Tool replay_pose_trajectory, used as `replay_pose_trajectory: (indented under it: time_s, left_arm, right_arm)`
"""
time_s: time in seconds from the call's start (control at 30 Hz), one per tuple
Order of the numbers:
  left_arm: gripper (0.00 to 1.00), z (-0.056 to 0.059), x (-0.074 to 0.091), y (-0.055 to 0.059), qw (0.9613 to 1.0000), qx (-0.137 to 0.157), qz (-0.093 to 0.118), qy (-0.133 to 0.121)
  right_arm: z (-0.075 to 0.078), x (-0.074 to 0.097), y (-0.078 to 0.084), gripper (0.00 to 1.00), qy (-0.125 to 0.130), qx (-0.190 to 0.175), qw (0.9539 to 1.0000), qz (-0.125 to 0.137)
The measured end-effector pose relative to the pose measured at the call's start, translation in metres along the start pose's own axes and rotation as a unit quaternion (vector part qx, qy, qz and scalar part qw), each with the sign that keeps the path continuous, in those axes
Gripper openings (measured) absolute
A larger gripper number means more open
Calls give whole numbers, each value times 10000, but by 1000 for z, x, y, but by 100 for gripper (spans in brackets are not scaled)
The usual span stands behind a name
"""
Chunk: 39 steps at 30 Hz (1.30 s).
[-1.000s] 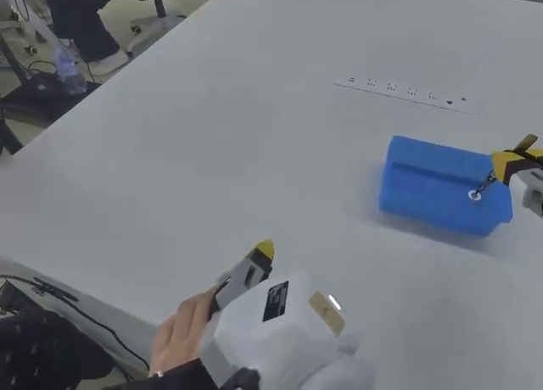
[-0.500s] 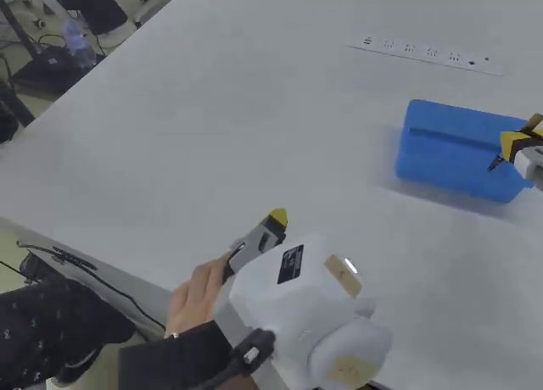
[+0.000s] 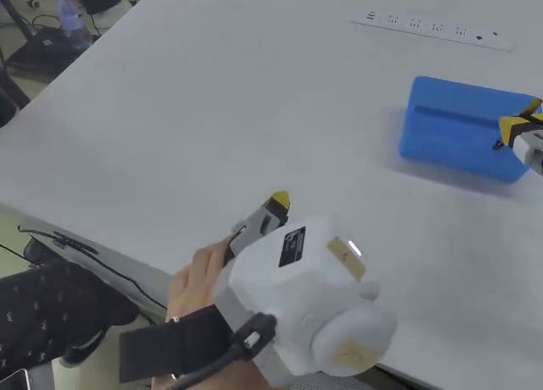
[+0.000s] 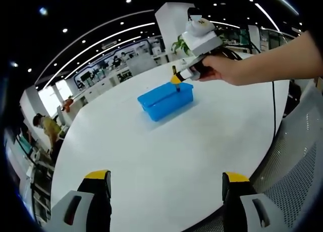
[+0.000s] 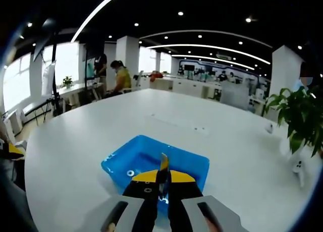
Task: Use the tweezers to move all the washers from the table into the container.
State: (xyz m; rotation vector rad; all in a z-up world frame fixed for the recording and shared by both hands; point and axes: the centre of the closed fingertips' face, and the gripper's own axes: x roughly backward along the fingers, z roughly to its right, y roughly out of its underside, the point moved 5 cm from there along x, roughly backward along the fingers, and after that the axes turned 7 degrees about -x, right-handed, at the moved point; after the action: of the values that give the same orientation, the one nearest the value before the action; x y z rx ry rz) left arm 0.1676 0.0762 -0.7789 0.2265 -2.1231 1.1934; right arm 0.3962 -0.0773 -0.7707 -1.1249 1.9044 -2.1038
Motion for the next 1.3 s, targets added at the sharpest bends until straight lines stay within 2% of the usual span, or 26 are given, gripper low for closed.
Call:
replay_pose_trajectory:
  time_s: [0.13, 0.23, 0.3, 0.33, 0.4, 0.47, 0.5, 0.53, 0.6, 0.67, 0.8, 0.87, 0.9, 0.97, 1.0, 1.03, 1.07, 1.13, 1.17, 1.2, 1.23, 1.3]
  left_arm:
    - [93, -1, 0, -1, 10000, 31, 27, -11]
    - [91, -3, 3, -5, 9998, 103, 147, 13]
    - [87, -8, 7, -11, 9992, 181, 361, -72]
    - [84, -10, 10, -15, 9985, 225, 490, -72]
    - [75, -12, 12, -22, 9980, 278, 569, 44]
    - [66, -16, 14, -31, 9972, 236, 703, 54]
    - [61, -19, 16, -41, 9958, 197, 884, 152]
    - [57, -20, 17, -47, 9948, 194, 972, 215]
    - [49, -25, 18, -59, 9935, 243, 1039, 385]
    - [47, -30, 19, -69, 9914, 295, 1214, 395]
    - [46, -33, 17, -90, 9870, 377, 1360, 767]
    - [42, -32, 14, -98, 9838, 427, 1414, 1013]
    - [37, -30, 13, -102, 9823, 362, 1425, 1159]
    - [31, -30, 10, -107, 9822, 184, 1469, 1158]
    - [27, -28, 8, -110, 9812, -60, 1462, 1255]
    - [25, -26, 6, -112, 9804, -162, 1460, 1315]
    - [22, -21, 4, -114, 9775, -302, 1480, 1473]
    - [17, -14, 0, -116, 9744, -467, 1426, 1671]
    - [16, -10, -2, -117, 9717, -612, 1458, 1753]
    - [17, -6, -6, -117, 9695, -816, 1460, 1793]
    - [17, -5, -8, -117, 9695, -863, 1463, 1769]
    - [13, 0, -15, -115, 9659, -1047, 1399, 1912]
  right_arm:
    - [-2, 6, -7, 2, -21, -4, 10000, 79]
    - [-6, 16, -15, 2, -58, 45, 9998, 172]
    - [-11, 27, -23, 2, -93, 175, 9994, 300]
    - [-15, 34, -28, 2, -129, 360, 9987, 338]
    - [-24, 44, -32, 2, -256, 522, 9977, 356]
    - [-30, 51, -34, 2, -378, 691, 9962, 363]
    - [-35, 55, -33, 2, -435, 800, 9953, 323]
    - [-38, 58, -32, 2, -497, 862, 9946, 300]
    - [-45, 65, -28, 2, -612, 945, 9934, 223]
    - [-53, 71, -22, 2, -764, 1095, 9910, 114]
    - [-68, 81, -7, 3, -1053, 1401, 9845, -110]
    - [-78, 85, 3, 3, -1232, 1570, 9795, -284]
    - [-81, 86, 10, 3, -1302, 1664, 9767, -369]
    - [-87, 89, 17, 3, -1385, 1899, 9709, -461]
    - [-90, 91, 21, 3, -1385, 2079, 9669, -511]
    - [-93, 91, 24, 3, -1409, 2190, 9640, -540]
    - [-96, 92, 29, 3, -1444, 2330, 9598, -602]
    - [-100, 94, 32, 3, -1436, 2470, 9563, -620]
    - [-101, 94, 34, 3, -1411, 2560, 9544, -609]
    - [-101, 94, 35, 3, -1408, 2589, 9537, -603]
    - [-102, 94, 37, 3, -1422, 2595, 9532, -615]
    - [-101, 94, 40, 3, -1437, 2595, 9528, -648]
